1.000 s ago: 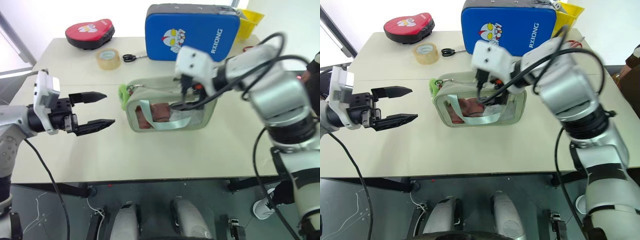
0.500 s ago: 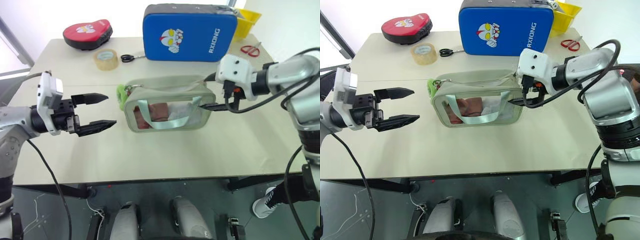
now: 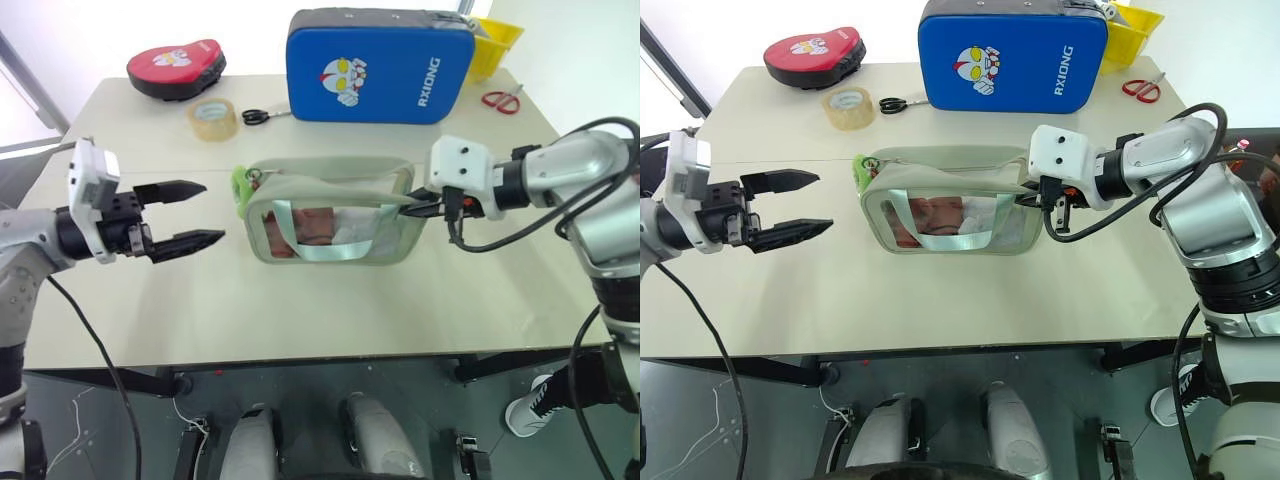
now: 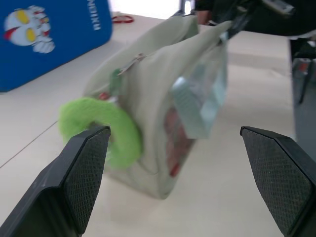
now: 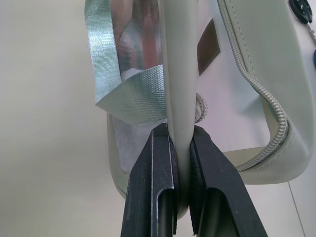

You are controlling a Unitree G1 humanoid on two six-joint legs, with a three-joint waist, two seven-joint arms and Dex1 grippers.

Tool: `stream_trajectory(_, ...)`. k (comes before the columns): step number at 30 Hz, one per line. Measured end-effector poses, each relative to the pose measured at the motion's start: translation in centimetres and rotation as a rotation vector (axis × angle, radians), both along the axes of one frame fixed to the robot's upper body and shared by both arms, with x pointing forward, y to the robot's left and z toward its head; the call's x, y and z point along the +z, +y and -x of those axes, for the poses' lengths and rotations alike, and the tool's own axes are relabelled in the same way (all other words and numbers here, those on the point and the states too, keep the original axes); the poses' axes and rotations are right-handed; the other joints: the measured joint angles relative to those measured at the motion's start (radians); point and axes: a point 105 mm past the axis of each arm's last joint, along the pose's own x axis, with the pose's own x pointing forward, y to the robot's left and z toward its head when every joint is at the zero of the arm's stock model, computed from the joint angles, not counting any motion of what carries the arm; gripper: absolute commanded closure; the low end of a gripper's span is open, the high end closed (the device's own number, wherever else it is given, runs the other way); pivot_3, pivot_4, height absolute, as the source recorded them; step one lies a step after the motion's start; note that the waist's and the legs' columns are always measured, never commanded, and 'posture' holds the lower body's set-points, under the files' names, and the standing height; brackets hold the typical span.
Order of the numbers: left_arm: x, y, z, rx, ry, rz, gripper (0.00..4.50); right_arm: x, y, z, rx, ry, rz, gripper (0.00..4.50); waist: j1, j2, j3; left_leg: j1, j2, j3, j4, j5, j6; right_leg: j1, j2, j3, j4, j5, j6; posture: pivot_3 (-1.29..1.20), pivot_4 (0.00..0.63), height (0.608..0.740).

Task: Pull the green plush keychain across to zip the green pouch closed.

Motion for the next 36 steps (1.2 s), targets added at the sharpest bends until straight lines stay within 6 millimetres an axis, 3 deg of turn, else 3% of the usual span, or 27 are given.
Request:
stream_trajectory(6,-2.6,-0.5,-3.3,0.068,0.025,-0.043,0.0,0.1,0.2,0.0,-0.006,-0.013,-0.005,4.46,0.001,0.0,0.0,0.0,0.0,0.001,0.001,0.0,0.0,0.0,0.0,0.0,0.0,0.0,0.0,0.0,0.15,0.737)
stream_trajectory(7,-2.9,-0.8,-4.0,0.071,0.029,-0.028,0.25,0.1,0.1,0.0,-0.009,-0.011,-0.006,4.49,0.002,0.0,0.0,-0.001,0.0,0.001,0.002,0.0,0.0,0.0,0.0,0.0,0.0,0.0,0.0,0.0,0.15,0.737)
stream_trajectory(10,-2.7,-1.6,-5.6,0.083,0.016,-0.017,1.38,0.1,0.2,0.1,-0.013,-0.011,-0.008,4.5,0.0,0.0,0.0,-0.001,0.0,0.001,0.002,0.0,0.0,0.0,0.0,0.0,0.0,0.0,0.0,0.0,0.15,0.737)
stream_trajectory(16,-3.8,-2.9,-7.1,0.07,0.053,0.008,4.46,0.1,0.3,0.2,-0.018,-0.003,-0.014,4.5,0.0,0.0,0.0,-0.001,0.0,0.0,0.002,0.0,0.0,0.0,0.0,0.0,0.001,0.0,0.0,0.0,0.15,0.737)
stream_trajectory(27,-4.1,-2.8,-6.9,0.047,0.059,-0.015,4.46,0.1,0.5,0.4,-0.03,-0.012,-0.015,4.5,0.0,0.0,0.0,-0.001,0.0,0.0,0.002,0.0,0.0,0.0,-0.001,0.0,0.001,0.0,0.0,0.0,0.15,0.737)
stream_trajectory(33,-3.7,-1.5,-7.2,0.107,0.067,-0.005,1.82,0.0,0.5,0.4,-0.029,-0.014,-0.018,4.5,0.001,0.0,0.0,-0.001,0.0,-0.001,0.002,0.0,0.0,0.0,-0.001,0.0,0.001,0.0,0.0,0.0,0.15,0.737)
stream_trajectory(36,-3.8,-1.3,-8.1,0.151,0.051,0.001,1.82,0.0,0.5,0.4,-0.028,-0.014,-0.019,4.5,0.003,0.0,0.0,-0.001,0.0,0.0,0.003,0.0,0.0,0.001,-0.001,-0.001,0.001,0.0,0.0,0.0,0.15,0.737)
